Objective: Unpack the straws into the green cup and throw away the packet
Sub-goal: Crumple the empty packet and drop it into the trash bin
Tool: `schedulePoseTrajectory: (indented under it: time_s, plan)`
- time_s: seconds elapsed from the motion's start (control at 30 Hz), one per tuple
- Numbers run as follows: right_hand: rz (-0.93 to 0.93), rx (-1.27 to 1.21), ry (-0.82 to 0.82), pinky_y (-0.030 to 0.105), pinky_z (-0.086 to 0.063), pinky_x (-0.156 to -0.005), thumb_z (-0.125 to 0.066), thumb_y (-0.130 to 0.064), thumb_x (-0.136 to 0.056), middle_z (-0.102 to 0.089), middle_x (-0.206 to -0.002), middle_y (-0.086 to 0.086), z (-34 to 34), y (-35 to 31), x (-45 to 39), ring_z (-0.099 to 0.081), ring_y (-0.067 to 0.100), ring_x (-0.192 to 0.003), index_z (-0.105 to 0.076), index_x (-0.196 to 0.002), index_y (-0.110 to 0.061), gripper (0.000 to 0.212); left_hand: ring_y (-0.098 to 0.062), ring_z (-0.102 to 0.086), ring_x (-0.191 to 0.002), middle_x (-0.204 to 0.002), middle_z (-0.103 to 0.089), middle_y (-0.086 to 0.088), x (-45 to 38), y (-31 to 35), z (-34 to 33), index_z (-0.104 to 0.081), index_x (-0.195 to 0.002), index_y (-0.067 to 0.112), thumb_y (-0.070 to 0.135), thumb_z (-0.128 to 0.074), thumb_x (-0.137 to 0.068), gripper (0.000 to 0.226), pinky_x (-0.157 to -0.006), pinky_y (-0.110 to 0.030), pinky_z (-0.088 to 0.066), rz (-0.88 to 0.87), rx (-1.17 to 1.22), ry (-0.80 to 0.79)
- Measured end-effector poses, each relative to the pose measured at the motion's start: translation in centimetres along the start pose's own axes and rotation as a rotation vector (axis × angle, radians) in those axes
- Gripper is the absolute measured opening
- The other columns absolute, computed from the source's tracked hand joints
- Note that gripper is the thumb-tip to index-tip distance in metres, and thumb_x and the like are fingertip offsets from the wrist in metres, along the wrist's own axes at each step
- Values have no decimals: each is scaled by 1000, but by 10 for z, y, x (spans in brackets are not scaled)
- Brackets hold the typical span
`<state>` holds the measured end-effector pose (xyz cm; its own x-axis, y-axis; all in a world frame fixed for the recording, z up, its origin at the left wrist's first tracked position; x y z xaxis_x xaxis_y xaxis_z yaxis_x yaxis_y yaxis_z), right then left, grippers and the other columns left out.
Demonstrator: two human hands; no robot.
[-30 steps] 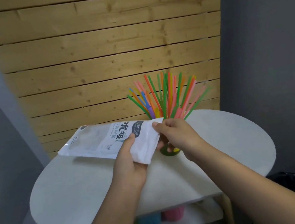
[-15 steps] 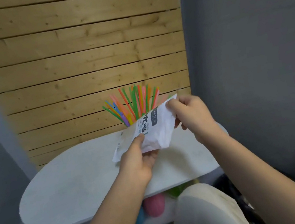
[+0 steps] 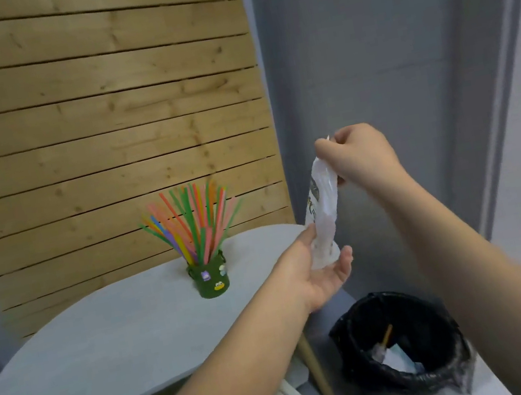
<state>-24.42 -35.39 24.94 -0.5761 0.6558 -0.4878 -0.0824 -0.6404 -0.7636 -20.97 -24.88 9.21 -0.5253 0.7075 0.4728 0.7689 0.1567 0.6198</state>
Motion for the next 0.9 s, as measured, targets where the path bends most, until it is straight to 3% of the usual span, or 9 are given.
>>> schedulePoseTrajectory:
  time_s: [0.1, 0.27, 0.4, 0.53, 0.7, 0.9]
  plan:
    - [-49, 168, -1, 23, -29, -48, -45, -25, -71, -48, -32, -5, 14, 23, -4, -39, 16, -44, -43, -48, -13, 26, -24, -58, -55, -105, -55, -28, -15, -29, -19, -49, -111, 2, 31, -50, -98, 32, -40, -21, -52, 90, -61, -61]
    - [-181, 348, -17, 22, -30, -49, -46, -27, -73, -57, -48, -2, 16, 88, -8, -48, 20, -52, -47, -49, -13, 28, -26, -58, -68, -131, -50, -29, -52, -65, -21, -48, -131, 3, 33, -44, -99, 44, -43, -25, -54, 178, -83, -52]
    - [-280, 448, -35, 24, -32, -51, -46, -28, -74, -61, -62, 5, 5, 144, -11, -49, 25, -56, -52, -61, -11, 22, -31, -61, -70, -121, -54, -26, -82, -85, -13, -46, -136, 10, 35, -43, -98, 46, -43, -30, -54, 245, -107, -6]
    - [-365, 567, -79, 28, -35, -59, -45, -35, -82, -61, -72, 7, -11, 200, -13, -53, 28, -65, -57, -71, -7, 33, -33, -63, -74, -115, -57, -28, -111, -100, -1, -42, -137, 13, 41, -42, -99, 48, -43, -31, -55, 267, -122, 48]
    - [-487, 700, -188, 27, -37, -61, -44, -42, -86, -51, -65, 3, -35, 255, -18, -55, 27, -70, -56, -73, -11, 36, -32, -65, -83, -121, -57, -27, -140, -114, 11, -48, -137, 14, 47, -33, -101, 51, -59, -37, -56, 288, -195, 26]
    - [-481, 712, -266, 24, -34, -53, -48, -27, -84, -50, -60, 1, -71, 296, -22, -51, 21, -58, -48, -59, -13, 29, -34, -67, -83, -108, -63, -29, -171, -116, 29, -55, -117, 10, 49, -32, -101, 49, -65, -41, -55, 310, -205, 35]
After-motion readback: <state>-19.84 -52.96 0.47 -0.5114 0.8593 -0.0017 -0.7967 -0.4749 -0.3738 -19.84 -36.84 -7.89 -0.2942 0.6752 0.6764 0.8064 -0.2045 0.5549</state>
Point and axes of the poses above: each hand's wrist, its own x-axis away from the middle knuckle, its own z-axis out of the back of the hand, y = z × x, the point moved 8 cm from there along -x, towards the middle knuckle
